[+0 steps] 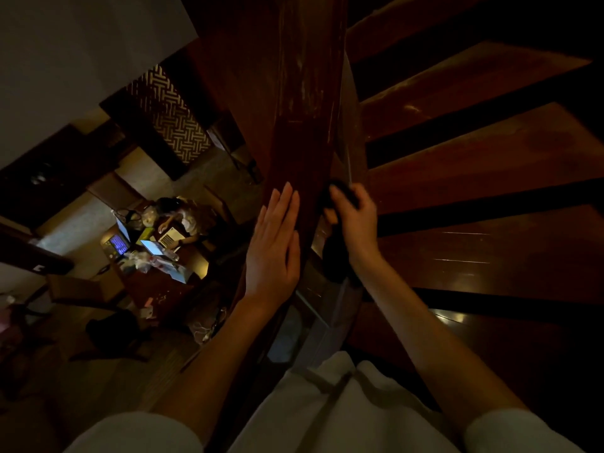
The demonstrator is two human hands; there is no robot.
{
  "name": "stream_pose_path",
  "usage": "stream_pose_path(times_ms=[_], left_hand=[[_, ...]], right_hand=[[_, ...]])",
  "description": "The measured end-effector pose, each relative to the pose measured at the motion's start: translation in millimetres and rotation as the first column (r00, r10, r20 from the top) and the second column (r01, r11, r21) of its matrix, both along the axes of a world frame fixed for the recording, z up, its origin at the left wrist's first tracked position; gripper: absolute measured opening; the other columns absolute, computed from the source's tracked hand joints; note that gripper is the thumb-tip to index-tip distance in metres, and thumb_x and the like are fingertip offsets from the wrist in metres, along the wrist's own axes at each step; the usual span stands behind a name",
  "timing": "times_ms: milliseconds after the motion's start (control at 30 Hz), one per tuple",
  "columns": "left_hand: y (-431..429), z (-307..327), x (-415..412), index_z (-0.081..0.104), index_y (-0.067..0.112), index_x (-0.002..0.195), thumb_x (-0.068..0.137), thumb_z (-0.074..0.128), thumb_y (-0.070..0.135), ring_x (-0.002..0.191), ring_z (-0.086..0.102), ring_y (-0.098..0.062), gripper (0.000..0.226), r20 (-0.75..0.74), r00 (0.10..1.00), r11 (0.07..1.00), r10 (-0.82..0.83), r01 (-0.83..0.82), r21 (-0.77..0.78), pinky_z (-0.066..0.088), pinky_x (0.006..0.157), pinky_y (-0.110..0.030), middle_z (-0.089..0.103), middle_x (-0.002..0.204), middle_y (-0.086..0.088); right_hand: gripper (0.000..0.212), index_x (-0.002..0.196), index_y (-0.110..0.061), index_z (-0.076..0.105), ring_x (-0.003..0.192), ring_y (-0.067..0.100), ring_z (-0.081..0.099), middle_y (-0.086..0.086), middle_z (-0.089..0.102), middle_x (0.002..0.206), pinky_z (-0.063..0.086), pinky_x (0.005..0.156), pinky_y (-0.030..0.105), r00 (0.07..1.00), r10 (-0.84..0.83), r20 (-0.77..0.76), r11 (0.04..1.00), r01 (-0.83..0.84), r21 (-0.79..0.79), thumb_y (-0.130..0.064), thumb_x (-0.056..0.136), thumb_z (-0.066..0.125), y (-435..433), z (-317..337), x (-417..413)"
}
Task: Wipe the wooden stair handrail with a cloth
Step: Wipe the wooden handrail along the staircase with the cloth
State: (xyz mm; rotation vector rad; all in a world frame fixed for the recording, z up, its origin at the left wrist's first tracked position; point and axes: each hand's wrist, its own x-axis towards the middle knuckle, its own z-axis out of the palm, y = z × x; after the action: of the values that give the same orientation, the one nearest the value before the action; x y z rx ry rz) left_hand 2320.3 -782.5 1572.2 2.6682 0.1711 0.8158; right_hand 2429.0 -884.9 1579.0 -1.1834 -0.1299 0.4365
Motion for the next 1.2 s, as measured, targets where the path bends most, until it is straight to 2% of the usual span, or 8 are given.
stream_pose_path(times_ms=[67, 233, 400, 500, 667, 800, 1067, 1200], left_hand=[[-1.4, 2.0, 0.0, 0.023, 0.01, 0.152, 0.102, 0.035, 0.014, 0.151, 0.009, -0.019, 0.053, -0.001, 1.0, 1.0, 0.0, 0.0, -0.012, 0.008, 0.123, -0.031, 0.013, 0.162, 0.001], [2.1, 0.6, -0.4, 0.024, 0.01, 0.152, 0.101, 0.036, 0.012, 0.151, 0.011, -0.02, 0.052, 0.024, 0.999, 1.0, -0.021, 0.021, -0.008, 0.01, 0.123, -0.033, 0.014, 0.162, 0.004], [1.5, 1.1, 0.2, 0.023, 0.012, 0.153, 0.102, 0.036, 0.013, 0.151, 0.011, -0.018, 0.053, 0.031, 0.999, 1.0, -0.019, 0.02, -0.014, 0.01, 0.122, -0.032, 0.013, 0.162, 0.006], [1.8, 1.3, -0.2, 0.021, 0.015, 0.153, 0.102, 0.036, 0.014, 0.15, 0.012, -0.017, 0.053, 0.03, 0.999, 1.0, -0.017, 0.017, -0.001, 0.009, 0.122, -0.031, 0.012, 0.162, 0.008], [-1.9, 1.4, 0.2, 0.023, 0.01, 0.152, 0.101, 0.036, 0.014, 0.151, 0.01, -0.017, 0.053, 0.015, 1.0, 1.0, 0.006, -0.006, 0.007, 0.007, 0.122, -0.029, 0.013, 0.162, 0.004], [-2.5, 1.1, 0.1, 0.023, 0.01, 0.152, 0.1, 0.036, 0.012, 0.151, 0.009, -0.015, 0.054, 0.014, 1.0, 1.0, 0.01, -0.01, 0.02, 0.006, 0.122, -0.029, 0.012, 0.162, 0.004], [-2.4, 0.5, 0.5, 0.023, 0.011, 0.153, 0.101, 0.034, 0.013, 0.151, 0.011, -0.018, 0.053, 0.015, 1.0, 1.0, 0.01, -0.01, 0.015, 0.009, 0.123, -0.031, 0.014, 0.162, 0.003], [-2.8, -0.6, 0.5, 0.02, 0.013, 0.154, 0.1, 0.034, 0.014, 0.151, 0.011, -0.018, 0.055, 0.007, 1.0, 0.999, 0.018, -0.018, 0.026, 0.008, 0.123, -0.031, 0.013, 0.163, 0.002]], right_hand=[[0.012, 0.086, -0.013, 0.058, 0.08, 0.017, 0.066, 0.003, 0.065, 0.084, 0.055, 0.075, 0.035, 0.999, -0.034, 0.039, 0.999, 0.035, -0.029, -0.018, 0.097, 0.06, 3.8, 8.7, 14.3], [0.018, 0.078, -0.015, 0.055, 0.069, 0.019, 0.063, -0.005, 0.062, 0.07, 0.051, 0.062, 0.025, 0.995, 0.094, -0.017, 0.995, -0.094, 0.018, -0.012, 0.094, 0.062, -15.8, -13.2, -21.5], [0.008, 0.088, -0.012, 0.061, 0.086, 0.016, 0.071, -0.003, 0.072, 0.082, 0.056, 0.07, 0.025, 0.97, 0.115, -0.214, 0.99, -0.093, 0.109, -0.014, 0.096, 0.06, -9.7, -11.4, -25.6], [0.011, 0.088, -0.013, 0.054, 0.074, 0.005, 0.069, -0.014, 0.069, 0.071, 0.052, 0.061, 0.016, 0.989, 0.11, -0.103, 0.994, -0.109, 0.011, -0.016, 0.095, 0.062, -11.0, -12.5, -19.1], [0.023, 0.078, -0.012, 0.045, 0.067, 0.015, 0.058, -0.006, 0.058, 0.066, 0.047, 0.066, 0.037, 0.987, 0.151, -0.051, 0.982, -0.156, -0.105, -0.009, 0.095, 0.06, -15.0, -32.2, -43.0], [0.02, 0.081, -0.014, 0.047, 0.053, 0.008, 0.057, -0.009, 0.059, 0.061, 0.046, 0.051, 0.021, 0.989, 0.144, 0.026, 0.985, -0.141, -0.1, -0.012, 0.096, 0.06, -15.1, -17.7, -38.7], [0.021, 0.082, -0.018, 0.044, 0.068, 0.025, 0.059, 0.007, 0.056, 0.081, 0.047, 0.065, 0.039, 0.957, -0.038, 0.288, 0.965, 0.11, -0.24, -0.022, 0.099, 0.055, 17.5, 81.8, 85.1], [0.006, 0.096, -0.018, 0.051, 0.08, 0.018, 0.066, 0.005, 0.062, 0.093, 0.055, 0.068, 0.03, 0.984, -0.012, 0.177, 0.989, 0.038, -0.142, -0.018, 0.099, 0.056, 6.1, 37.6, 30.1]])
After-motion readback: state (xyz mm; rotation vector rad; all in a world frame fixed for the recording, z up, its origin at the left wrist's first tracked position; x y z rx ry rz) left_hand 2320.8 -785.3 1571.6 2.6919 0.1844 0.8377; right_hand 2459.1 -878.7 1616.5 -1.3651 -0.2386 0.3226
